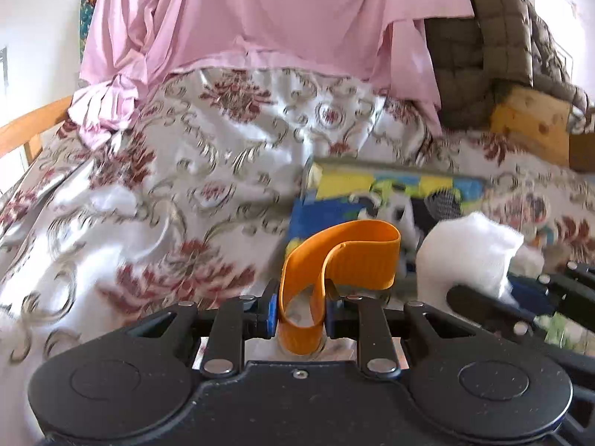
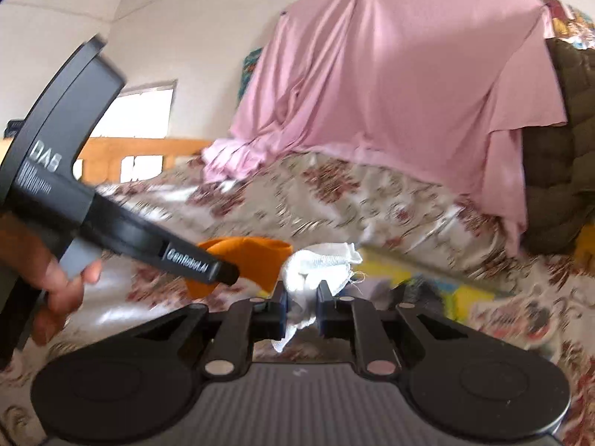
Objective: Organize soft objects
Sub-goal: 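Lift the band and tissue and carry both over the tray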
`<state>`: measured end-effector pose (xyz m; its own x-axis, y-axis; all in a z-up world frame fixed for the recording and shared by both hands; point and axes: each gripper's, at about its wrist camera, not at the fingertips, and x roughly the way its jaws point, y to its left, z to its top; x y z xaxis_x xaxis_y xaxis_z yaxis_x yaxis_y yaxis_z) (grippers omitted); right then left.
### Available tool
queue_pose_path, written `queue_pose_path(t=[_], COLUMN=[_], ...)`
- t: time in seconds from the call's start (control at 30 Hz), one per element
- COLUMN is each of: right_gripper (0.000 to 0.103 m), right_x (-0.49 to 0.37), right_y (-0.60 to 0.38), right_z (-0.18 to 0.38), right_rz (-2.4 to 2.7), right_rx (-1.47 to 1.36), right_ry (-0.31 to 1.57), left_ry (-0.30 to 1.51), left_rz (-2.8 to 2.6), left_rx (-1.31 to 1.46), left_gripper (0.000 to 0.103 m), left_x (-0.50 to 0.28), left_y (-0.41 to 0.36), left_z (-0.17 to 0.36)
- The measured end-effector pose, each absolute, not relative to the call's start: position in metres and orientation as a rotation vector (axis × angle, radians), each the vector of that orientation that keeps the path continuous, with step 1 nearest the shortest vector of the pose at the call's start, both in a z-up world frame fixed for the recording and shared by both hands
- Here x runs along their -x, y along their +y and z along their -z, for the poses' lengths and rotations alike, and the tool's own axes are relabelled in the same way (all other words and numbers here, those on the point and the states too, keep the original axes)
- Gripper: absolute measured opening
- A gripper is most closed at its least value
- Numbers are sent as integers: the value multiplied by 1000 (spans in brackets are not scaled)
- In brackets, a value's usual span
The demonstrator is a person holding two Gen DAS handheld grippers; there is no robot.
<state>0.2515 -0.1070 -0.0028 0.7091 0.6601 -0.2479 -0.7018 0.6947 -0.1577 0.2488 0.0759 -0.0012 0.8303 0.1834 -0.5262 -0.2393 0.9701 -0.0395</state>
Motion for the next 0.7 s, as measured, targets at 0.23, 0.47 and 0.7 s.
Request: queue_pose_path(t=[0.23, 0.47, 0.7], right_gripper=[16, 17, 17], right_x=[-327, -394, -428], right_y=[-146, -174, -192], right_z=[-11, -12, -11], right_rz=[-645, -567, -550], right_rx=[127, 19, -23], right_ry=[212, 246, 352], left_ry=[518, 541, 556], left_rz=[-195, -156, -153], left_rx=[72, 51, 46], left_gripper=[25, 25, 25], left_x=[-309, -371, -404], left_y=[45, 7, -5], left_z=[-12, -10, 1])
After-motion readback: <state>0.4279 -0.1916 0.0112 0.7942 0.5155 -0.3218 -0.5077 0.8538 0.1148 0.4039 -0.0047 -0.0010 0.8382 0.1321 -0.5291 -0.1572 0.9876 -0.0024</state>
